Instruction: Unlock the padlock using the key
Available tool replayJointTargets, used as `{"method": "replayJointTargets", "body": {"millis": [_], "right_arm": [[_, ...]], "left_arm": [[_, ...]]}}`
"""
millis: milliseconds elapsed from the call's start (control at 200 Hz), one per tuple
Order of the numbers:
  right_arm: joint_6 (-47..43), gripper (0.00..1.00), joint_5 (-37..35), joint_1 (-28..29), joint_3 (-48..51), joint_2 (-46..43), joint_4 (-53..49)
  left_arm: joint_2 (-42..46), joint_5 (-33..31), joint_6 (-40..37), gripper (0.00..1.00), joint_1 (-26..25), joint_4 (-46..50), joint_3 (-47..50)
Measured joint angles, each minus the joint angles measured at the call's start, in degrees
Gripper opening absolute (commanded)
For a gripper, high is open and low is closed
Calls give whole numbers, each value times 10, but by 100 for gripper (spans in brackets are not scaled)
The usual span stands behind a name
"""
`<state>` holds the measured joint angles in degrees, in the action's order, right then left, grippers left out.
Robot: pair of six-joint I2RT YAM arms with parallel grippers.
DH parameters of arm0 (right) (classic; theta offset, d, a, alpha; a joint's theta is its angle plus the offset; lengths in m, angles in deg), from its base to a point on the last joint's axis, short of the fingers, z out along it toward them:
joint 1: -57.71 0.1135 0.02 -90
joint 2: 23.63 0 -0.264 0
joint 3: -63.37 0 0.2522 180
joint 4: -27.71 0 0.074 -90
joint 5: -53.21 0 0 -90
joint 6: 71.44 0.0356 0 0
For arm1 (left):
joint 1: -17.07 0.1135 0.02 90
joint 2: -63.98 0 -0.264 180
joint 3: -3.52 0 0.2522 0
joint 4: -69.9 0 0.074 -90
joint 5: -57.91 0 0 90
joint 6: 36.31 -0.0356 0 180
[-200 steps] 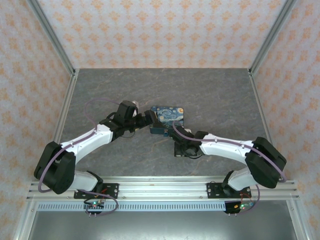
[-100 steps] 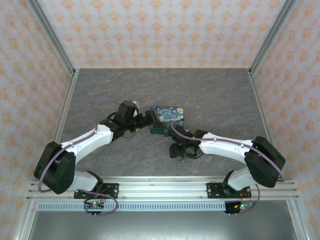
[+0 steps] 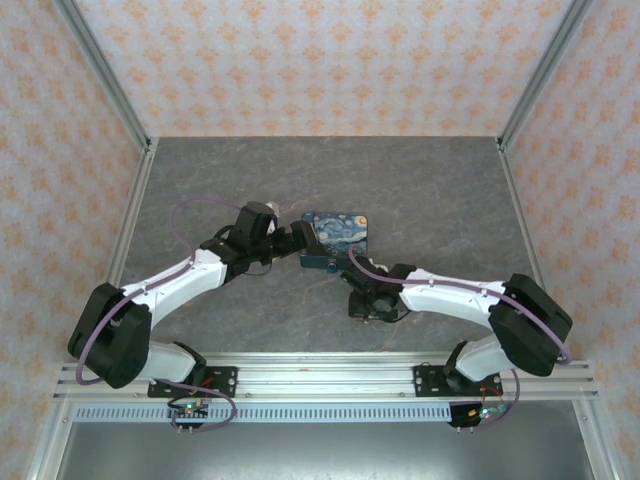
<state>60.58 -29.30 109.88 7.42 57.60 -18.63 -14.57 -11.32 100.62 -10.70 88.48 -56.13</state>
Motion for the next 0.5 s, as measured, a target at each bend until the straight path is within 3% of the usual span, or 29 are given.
{"method": "replayJointTargets", "body": {"millis": [500], "right_arm": [[124,59,-22,44,9,6,0]], "left_arm": [[-2,0,2,100,0,-17,10]]}}
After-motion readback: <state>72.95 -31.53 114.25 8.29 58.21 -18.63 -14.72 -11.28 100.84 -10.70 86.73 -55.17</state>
